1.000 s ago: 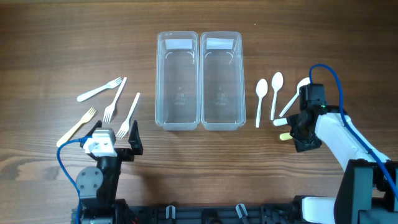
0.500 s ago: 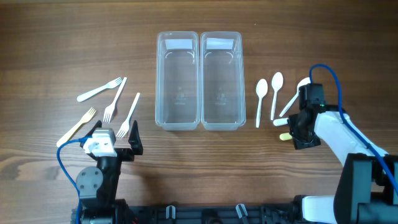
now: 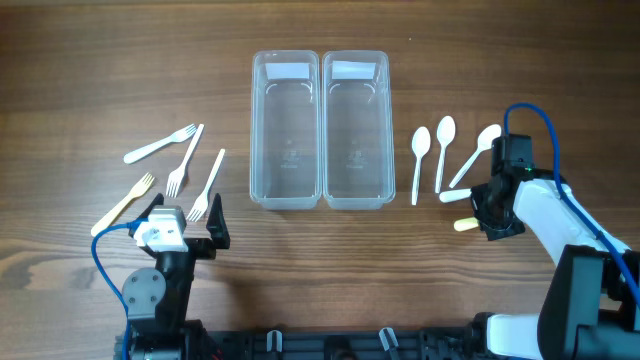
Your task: Pack container
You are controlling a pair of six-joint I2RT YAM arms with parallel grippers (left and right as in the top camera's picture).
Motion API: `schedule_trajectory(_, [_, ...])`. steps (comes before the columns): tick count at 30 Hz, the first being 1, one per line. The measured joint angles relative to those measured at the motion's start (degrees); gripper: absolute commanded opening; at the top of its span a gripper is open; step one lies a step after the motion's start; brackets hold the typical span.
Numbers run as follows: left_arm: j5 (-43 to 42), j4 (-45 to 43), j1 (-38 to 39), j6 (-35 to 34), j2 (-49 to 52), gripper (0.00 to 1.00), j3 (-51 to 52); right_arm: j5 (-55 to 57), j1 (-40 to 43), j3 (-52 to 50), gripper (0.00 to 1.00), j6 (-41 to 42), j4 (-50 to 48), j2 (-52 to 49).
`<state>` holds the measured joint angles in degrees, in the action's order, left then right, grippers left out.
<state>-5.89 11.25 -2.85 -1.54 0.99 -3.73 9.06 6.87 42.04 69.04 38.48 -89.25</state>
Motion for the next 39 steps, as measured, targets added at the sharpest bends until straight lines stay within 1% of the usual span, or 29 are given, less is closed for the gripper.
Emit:
schedule_trajectory(5, [0.0, 0.0, 0.0, 0.0, 0.0, 1.0, 0.0, 0.0, 0.0, -0.2, 0.04, -2.6, 0.7, 2.8])
schedule_trajectory(9, [0.0, 0.0, 0.0, 0.0, 0.0, 1.0, 0.0, 0.2, 0.0, -0.3, 0.04, -5.8, 0.9, 10.2])
schedule_trajectory(12, [0.0, 0.0, 0.0, 0.0, 0.0, 1.0, 0.0, 0.1, 0.0, -0.3, 0.04, -9.9, 1.0, 15.8])
schedule_trajectory(16, [0.0, 0.0, 0.0, 0.0, 0.0, 1.0, 0.0, 0.0, -0.9, -0.3, 0.05, -18.4, 0.7, 21.7])
schedule_trajectory(20, [0.0, 0.0, 0.0, 0.0, 0.0, 1.0, 0.0, -0.1, -4.9, -0.3, 0.04, -28.7, -0.7, 27.5])
schedule_trajectory(22, [0.0, 0.0, 0.0, 0.0, 0.0, 1.0, 0.0, -1.9, -7.6, -0.3, 0.04, -33.8, -3.4, 30.4])
schedule_trajectory(25, [0.0, 0.0, 0.0, 0.0, 0.0, 1.0, 0.0, -8.0, -11.7, -0.3, 0.05, -40.5, -9.9, 34.1])
schedule_trajectory(28, [0.0, 0.0, 0.0, 0.0, 0.0, 1.0, 0.0, -13.6, -14.9, -0.3, 0.04, -42.6, -16.1, 34.5])
schedule_trajectory(32, [0.0, 0.0, 0.0, 0.0, 0.0, 1.0, 0.0, -17.8, -19.3, -0.3, 0.04, -42.8, -22.7, 33.5])
schedule_trajectory(36, [0.0, 0.0, 0.0, 0.0, 0.0, 1.0, 0.0, -19.2, -24.6, -0.3, 0.04, -42.8, -29.0, 28.8])
schedule_trajectory(38, [0.0, 0.0, 0.0, 0.0, 0.0, 1.0, 0.0, -19.3, -26.2, -0.3, 0.04, -42.5, -29.9, 26.3])
schedule_trajectory(39, [0.0, 0.0, 0.0, 0.0, 0.0, 1.0, 0.0, -18.7, -26.5, -0.3, 0.09, -42.3, -29.5, 24.6])
